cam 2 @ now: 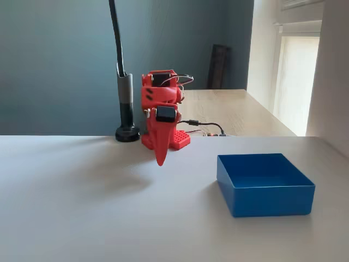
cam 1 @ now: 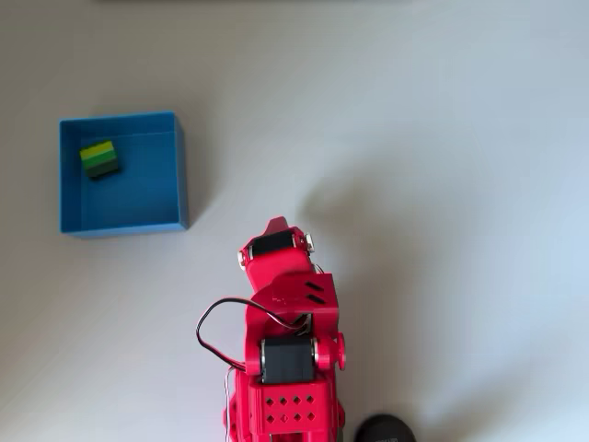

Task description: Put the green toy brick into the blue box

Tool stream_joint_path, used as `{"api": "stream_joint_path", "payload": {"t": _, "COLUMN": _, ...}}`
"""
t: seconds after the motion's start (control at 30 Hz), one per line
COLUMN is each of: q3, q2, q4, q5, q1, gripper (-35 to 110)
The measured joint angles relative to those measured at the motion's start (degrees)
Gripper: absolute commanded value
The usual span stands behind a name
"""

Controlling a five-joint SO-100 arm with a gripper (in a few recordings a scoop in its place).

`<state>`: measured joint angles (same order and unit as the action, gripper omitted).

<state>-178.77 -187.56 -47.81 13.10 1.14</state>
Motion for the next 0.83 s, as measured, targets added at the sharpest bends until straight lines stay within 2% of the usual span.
{"api": "stream_joint_path", "payload": {"t": 0.83, "q3": 0.0, "q2": 0.2, "q4": 0.0, "q5": 1.6, "q1": 0.7, "gripper": 0}}
